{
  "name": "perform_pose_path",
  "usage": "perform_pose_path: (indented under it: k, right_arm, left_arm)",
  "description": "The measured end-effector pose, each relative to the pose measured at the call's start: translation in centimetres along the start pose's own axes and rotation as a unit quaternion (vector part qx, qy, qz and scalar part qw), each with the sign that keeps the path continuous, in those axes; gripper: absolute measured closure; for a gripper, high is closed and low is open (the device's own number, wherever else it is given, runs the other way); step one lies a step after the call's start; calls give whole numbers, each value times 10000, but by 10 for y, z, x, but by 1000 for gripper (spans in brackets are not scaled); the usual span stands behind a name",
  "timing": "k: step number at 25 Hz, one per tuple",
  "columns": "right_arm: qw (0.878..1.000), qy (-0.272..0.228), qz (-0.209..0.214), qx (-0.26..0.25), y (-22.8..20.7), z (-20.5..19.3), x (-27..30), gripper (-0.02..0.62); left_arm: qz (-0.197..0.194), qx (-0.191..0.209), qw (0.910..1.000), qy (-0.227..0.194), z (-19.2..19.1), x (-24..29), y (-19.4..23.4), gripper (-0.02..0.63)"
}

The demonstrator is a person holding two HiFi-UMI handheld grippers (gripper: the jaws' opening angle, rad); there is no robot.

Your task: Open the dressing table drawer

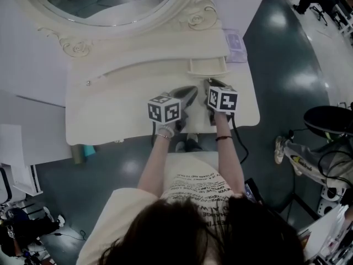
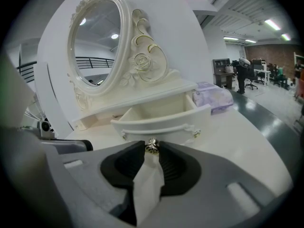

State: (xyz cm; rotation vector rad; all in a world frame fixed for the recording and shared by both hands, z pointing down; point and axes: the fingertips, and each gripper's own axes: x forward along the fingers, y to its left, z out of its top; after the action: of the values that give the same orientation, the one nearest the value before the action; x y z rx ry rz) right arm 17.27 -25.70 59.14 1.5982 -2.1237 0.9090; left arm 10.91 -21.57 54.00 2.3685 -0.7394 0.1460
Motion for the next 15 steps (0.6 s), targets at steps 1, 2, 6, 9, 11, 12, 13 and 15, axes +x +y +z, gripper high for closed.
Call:
perform_pose_path:
  k: [1,2,6,9,11,12,13,15]
  right_arm:
    - [10000,-34,9,-17,0,0,0,494]
    - [10000,-66,21,-39,1,0,1,494]
    - [9997,-104,201,-115,5,-1,2,482]
    - [9993,-157,307,-171,8,-1,1,471]
    - [9990,-230,297,-222,7,2,-2,471]
    - [9989,-281,281,-260,6,4,-5,471]
    - [9986,-333,270,-305,5,7,-8,471]
    - [9980,-394,312,-395,4,9,-13,471]
  left_arm:
    - [-1,-3,10000,-1,0,0,0,606]
    - [0,-4,10000,2,-1,0,0,606]
    - [5,3,10000,13,-2,1,0,606]
    - [-16,13,10000,18,-2,2,-1,606]
    - [-38,23,10000,11,0,2,-2,606]
    - [-47,30,10000,7,1,2,-2,606]
    - [-58,42,10000,5,1,2,-3,606]
    - [-81,80,9999,15,2,2,-4,606]
